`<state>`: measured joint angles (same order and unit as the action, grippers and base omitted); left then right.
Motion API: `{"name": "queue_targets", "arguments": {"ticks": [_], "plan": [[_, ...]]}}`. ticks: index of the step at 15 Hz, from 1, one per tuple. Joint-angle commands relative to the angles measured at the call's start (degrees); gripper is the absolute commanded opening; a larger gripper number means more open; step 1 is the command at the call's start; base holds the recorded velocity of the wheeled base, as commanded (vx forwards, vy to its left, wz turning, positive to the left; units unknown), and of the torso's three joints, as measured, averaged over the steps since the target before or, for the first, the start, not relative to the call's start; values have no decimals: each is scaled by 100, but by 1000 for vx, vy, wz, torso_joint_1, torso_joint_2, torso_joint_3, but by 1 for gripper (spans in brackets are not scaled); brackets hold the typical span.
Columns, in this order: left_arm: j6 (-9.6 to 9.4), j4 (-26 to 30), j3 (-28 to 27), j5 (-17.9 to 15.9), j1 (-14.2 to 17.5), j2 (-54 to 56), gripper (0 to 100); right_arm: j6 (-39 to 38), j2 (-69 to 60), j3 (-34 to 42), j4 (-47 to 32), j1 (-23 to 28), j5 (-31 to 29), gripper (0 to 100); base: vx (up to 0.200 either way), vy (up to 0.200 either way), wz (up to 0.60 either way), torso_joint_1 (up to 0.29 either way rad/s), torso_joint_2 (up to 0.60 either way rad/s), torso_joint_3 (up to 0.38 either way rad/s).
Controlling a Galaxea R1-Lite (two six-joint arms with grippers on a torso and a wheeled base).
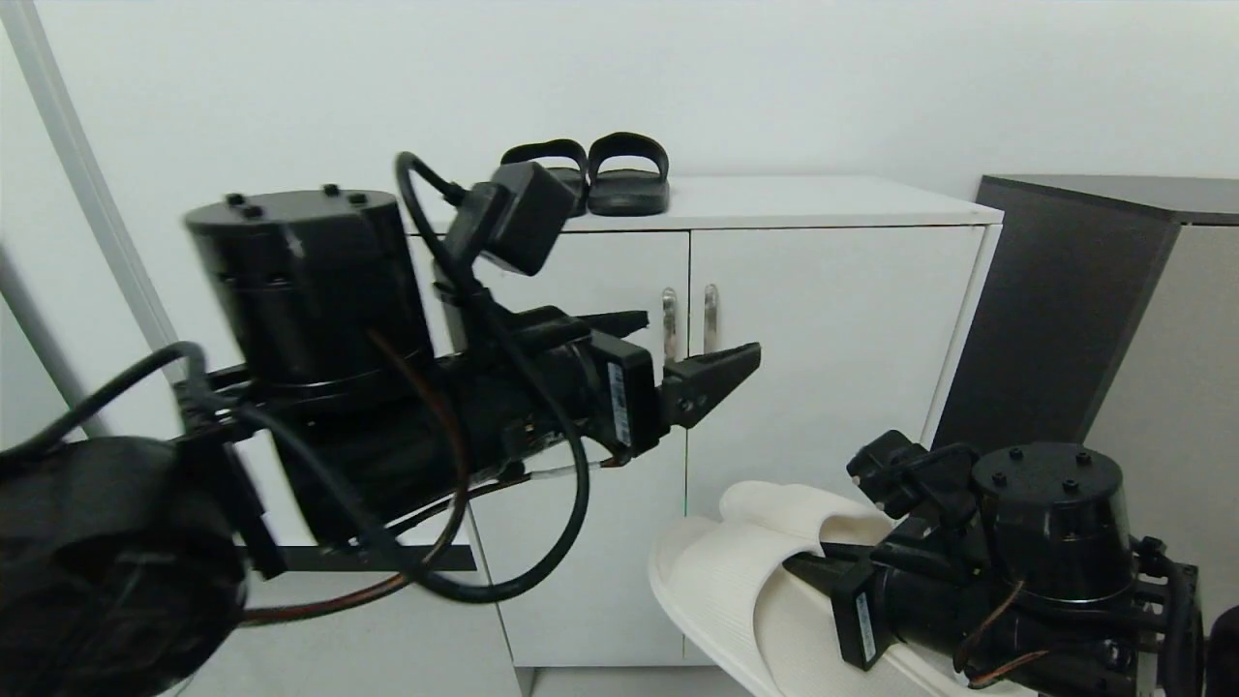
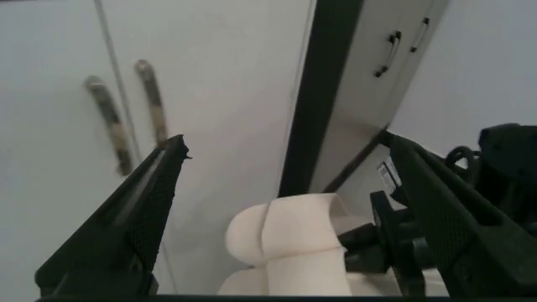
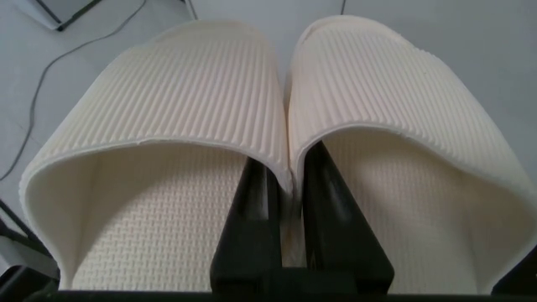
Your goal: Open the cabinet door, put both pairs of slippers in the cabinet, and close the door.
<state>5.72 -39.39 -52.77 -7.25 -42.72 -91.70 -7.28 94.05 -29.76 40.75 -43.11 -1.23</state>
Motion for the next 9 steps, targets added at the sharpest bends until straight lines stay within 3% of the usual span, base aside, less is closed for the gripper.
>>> {"name": "queue_targets", "arguments": {"ticks": [1, 3, 5, 7, 9], "plan": [[35, 10, -488, -321, 18, -771, 100, -2, 8, 5, 3, 4, 0, 0, 0, 0, 0, 0, 0, 0], [43, 98, -849, -382, 123, -1113, 100, -2, 43, -21, 3, -22, 26, 0, 0, 0, 0, 0, 0, 0], [114, 212, -1121, -734, 317, -1289, 100, -2, 87, -21, 3, -75, 35, 0, 0, 0, 0, 0, 0, 0], [685, 318, -1306, -1507, 571, -1280, 100, -2, 96, -13, 3, -75, 44, 0, 0, 0, 0, 0, 0, 0], [861, 335, -1394, -1947, 712, -1324, 100, -2, 105, -21, 3, -84, 44, 0, 0, 0, 0, 0, 0, 0]]}}
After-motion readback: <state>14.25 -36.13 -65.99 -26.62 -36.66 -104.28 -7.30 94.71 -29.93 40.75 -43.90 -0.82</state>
